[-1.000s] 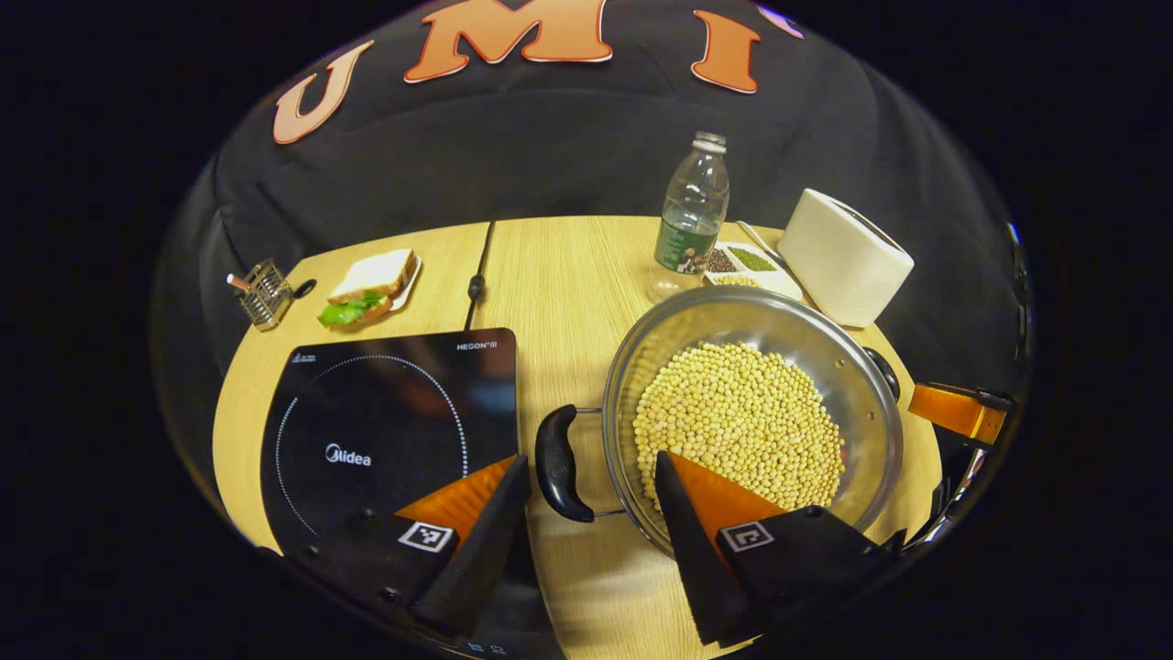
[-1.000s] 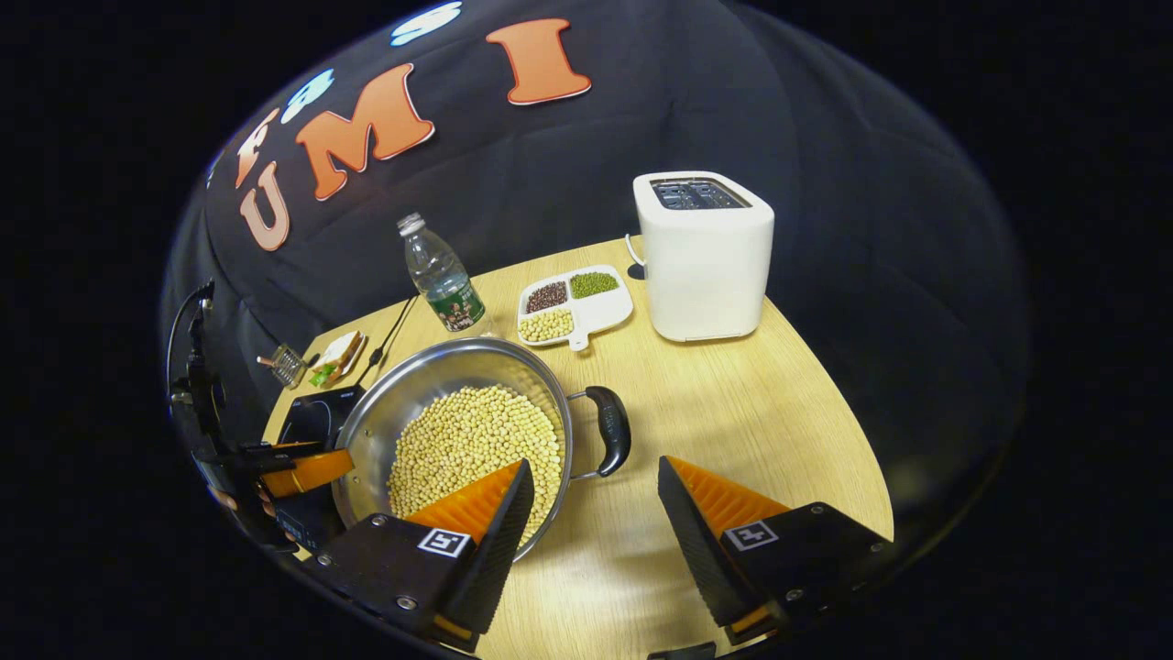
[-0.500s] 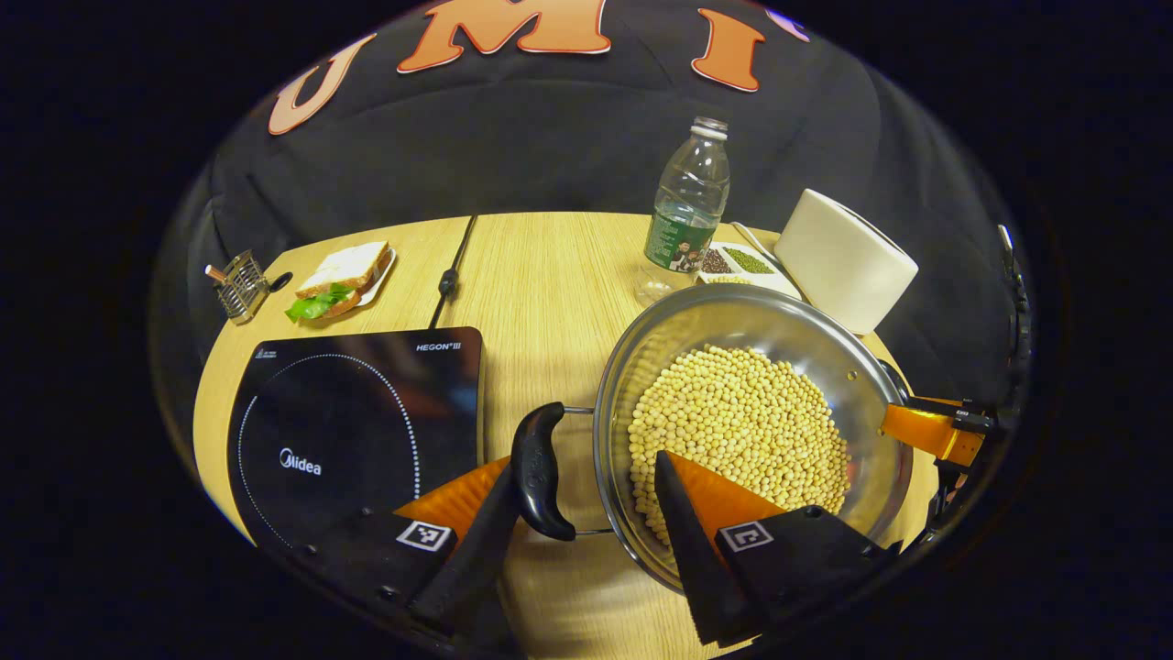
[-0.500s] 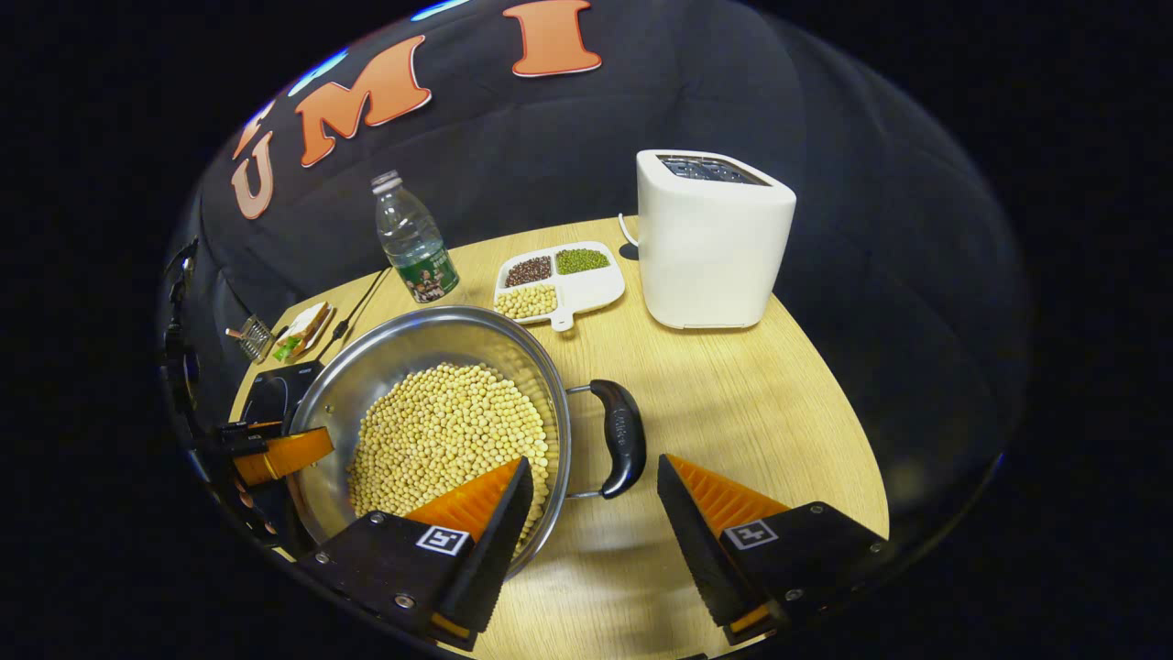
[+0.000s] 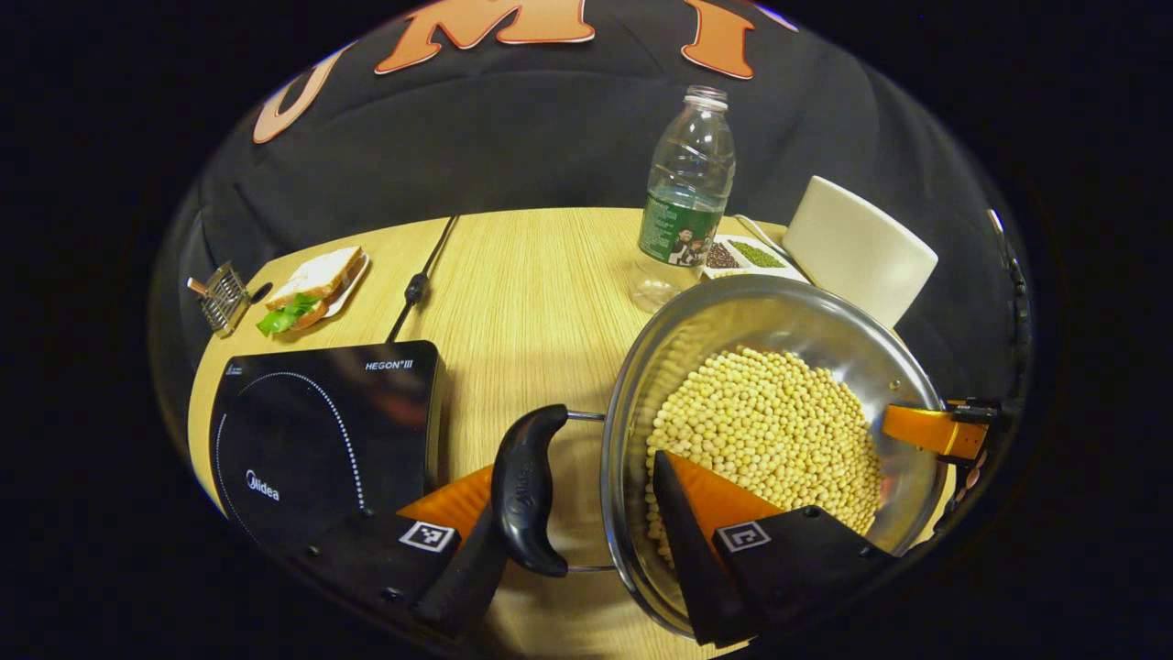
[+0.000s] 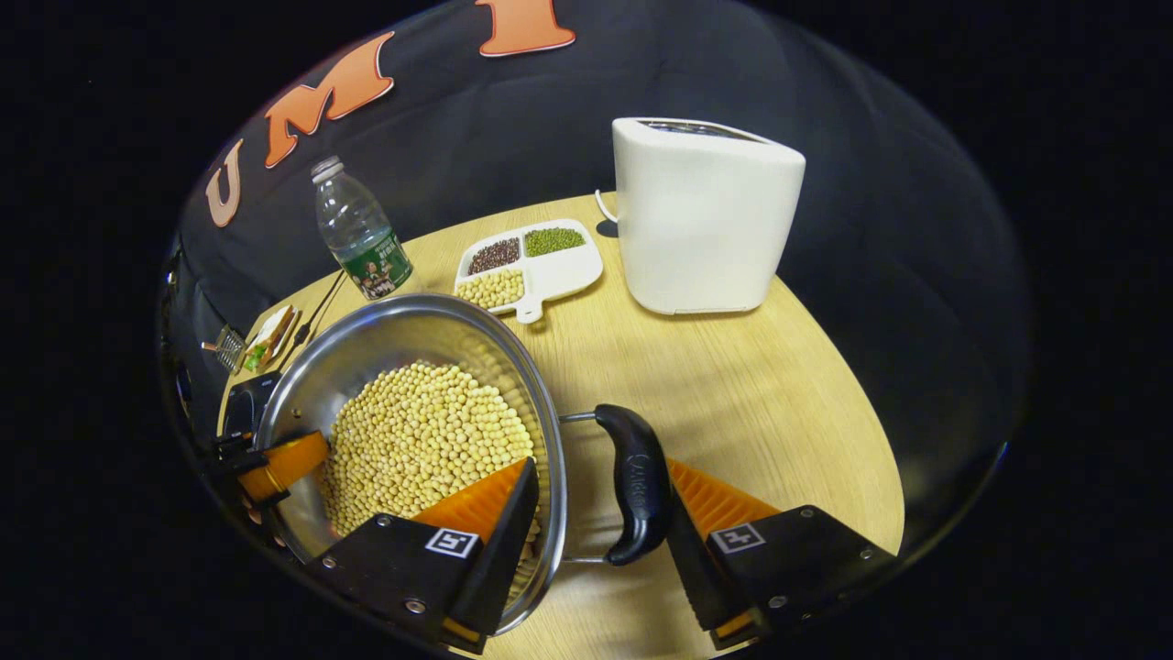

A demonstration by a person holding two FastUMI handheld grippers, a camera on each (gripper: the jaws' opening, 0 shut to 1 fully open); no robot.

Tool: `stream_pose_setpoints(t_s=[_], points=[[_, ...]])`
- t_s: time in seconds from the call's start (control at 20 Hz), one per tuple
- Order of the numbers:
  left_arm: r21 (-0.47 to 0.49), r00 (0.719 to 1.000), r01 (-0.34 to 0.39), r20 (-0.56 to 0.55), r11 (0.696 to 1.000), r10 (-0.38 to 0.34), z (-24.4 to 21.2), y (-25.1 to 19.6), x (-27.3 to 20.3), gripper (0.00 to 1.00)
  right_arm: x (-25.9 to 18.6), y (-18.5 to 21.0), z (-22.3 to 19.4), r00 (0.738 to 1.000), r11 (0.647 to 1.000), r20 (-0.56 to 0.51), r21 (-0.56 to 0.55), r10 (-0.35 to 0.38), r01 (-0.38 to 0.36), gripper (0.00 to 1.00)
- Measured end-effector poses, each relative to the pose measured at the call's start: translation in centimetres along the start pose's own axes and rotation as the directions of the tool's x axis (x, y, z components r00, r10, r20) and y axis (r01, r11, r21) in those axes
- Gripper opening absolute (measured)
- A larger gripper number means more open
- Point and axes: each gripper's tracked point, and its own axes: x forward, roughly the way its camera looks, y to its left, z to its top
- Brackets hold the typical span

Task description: First push the handle of the pot to place it horizontally, then grasp the pot with both hands and set it on the induction cooktop.

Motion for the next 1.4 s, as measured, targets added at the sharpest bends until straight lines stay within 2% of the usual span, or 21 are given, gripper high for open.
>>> stream_pose_setpoints(t_s=[0.05, 0.15, 0.2, 0.25, 0.3, 0.35, 0.45, 0.5, 0.7, 0.85, 1.25, 1.3, 1.4], points=[[-0.007, 1.000, -0.003, 0.006, 1.000, 0.003, 0.0, 0.0, 0.3, 0.86, 0.4, -0.2, -0.1, 1.000, 1.000, -0.001, -0.007, -0.006, 0.006, 0.77], [0.001, 1.000, -0.009, 0.009, 1.000, 0.009, 0.0, 0.1, 0.7, 0.84, 0.6, -0.2, 0.2, 1.000, 1.000, 0.012, -0.019, -0.011, 0.011, 0.74], [0.004, 1.000, -0.011, 0.017, 1.000, 0.011, 0.3, 0.0, 1.0, 0.86, 0.8, -0.3, 0.5, 1.000, 1.000, 0.020, -0.023, -0.013, 0.013, 0.75], [0.009, 1.000, -0.014, 0.024, 1.000, 0.014, 0.5, -0.2, 1.0, 0.87, 0.8, -0.4, 0.6, 1.000, 1.000, 0.024, -0.025, -0.012, 0.013, 0.70], [0.015, 0.999, -0.018, 0.032, 1.000, 0.017, 0.6, -0.3, 1.1, 0.84, 0.8, -0.4, 0.6, 1.000, 1.000, 0.028, -0.027, -0.011, 0.011, 0.70], [0.018, 0.999, -0.020, 0.041, 1.000, 0.020, 0.7, -0.2, 1.2, 0.89, 0.8, -0.4, 0.6, 0.999, 0.999, 0.032, -0.035, -0.008, 0.009, 0.74], [0.016, 0.998, -0.022, 0.059, 1.000, 0.020, 0.8, -0.2, 1.3, 0.87, 0.9, -0.5, 0.8, 0.999, 0.999, 0.045, -0.044, -0.006, 0.008, 0.68], [0.018, 0.998, -0.024, 0.065, 1.000, 0.023, 1.0, -0.1, 1.2, 0.86, 0.9, -0.5, 0.8, 0.999, 0.999, 0.050, -0.047, -0.006, 0.009, 0.71], [0.003, 0.994, -0.019, 0.103, 1.000, 0.018, 1.5, -0.1, 1.2, 0.87, 0.8, -0.4, 0.9, 0.998, 0.999, 0.058, -0.032, 0.010, -0.008, 0.68], [0.002, 0.991, -0.009, 0.132, 1.000, 0.008, 1.8, 0.0, 1.4, 0.77, 0.7, -0.4, 0.9, 0.998, 0.999, 0.064, -0.037, 0.010, -0.008, 0.66], [0.023, 0.988, -0.023, 0.155, 0.999, 0.019, 1.3, -0.6, 0.3, 0.79, -0.5, -0.9, 0.6, 0.998, 0.999, 0.067, -0.047, -0.012, 0.015, 0.65], [0.023, 0.987, -0.022, 0.159, 1.000, 0.018, 1.4, -0.6, 0.1, 0.77, -0.9, -0.9, 0.7, 0.997, 0.998, 0.075, -0.051, -0.017, 0.020, 0.65], [0.026, 0.983, -0.019, 0.183, 0.999, 0.014, 2.1, -0.6, -0.5, 0.79, -1.8, -0.8, 1.3, 0.994, 0.998, 0.105, -0.052, -0.022, 0.027, 0.64]])
